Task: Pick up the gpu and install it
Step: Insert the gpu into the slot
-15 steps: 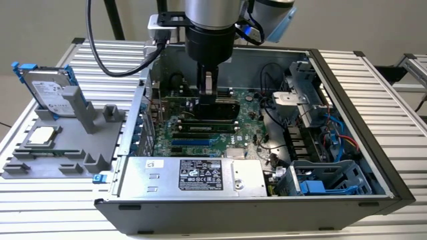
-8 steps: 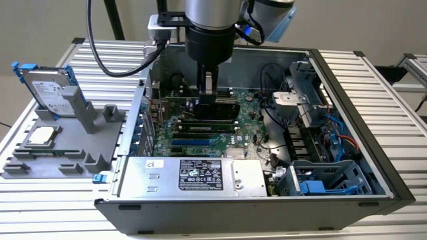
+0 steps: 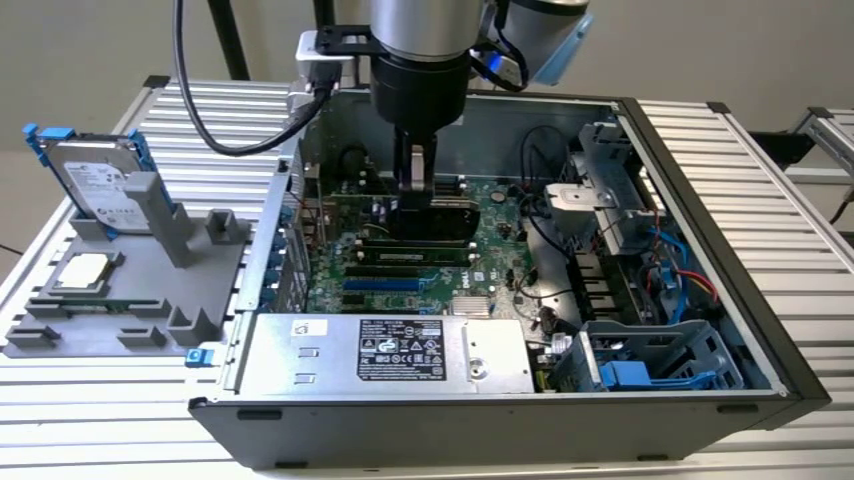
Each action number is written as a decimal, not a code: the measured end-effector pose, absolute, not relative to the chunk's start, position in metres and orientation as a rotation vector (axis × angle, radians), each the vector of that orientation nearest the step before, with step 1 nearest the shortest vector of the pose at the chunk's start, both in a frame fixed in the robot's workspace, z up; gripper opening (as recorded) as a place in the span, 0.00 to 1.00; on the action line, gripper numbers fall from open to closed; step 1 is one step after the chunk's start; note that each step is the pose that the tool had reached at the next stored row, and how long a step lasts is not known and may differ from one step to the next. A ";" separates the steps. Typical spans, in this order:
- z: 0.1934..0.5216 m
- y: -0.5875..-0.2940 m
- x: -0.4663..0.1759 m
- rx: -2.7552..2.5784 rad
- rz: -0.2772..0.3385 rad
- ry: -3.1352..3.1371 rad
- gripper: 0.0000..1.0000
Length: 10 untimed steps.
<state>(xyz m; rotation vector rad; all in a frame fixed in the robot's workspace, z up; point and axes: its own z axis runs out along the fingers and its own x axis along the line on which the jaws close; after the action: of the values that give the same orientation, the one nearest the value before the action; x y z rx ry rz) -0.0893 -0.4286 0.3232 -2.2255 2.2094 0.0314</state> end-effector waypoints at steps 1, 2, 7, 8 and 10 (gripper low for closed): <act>0.323 -0.429 -0.089 -2.225 0.031 2.209 0.00; 0.323 -0.429 -0.089 -2.225 0.031 2.209 0.00; 0.322 -0.429 -0.089 -2.225 0.031 2.209 0.00; 0.321 -0.429 -0.089 -2.225 0.032 2.209 0.00; 0.321 -0.429 -0.089 -2.225 0.031 2.209 0.00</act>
<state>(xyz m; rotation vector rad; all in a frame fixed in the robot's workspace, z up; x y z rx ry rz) -0.0893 -0.4287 0.3211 -2.2254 2.2095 0.0314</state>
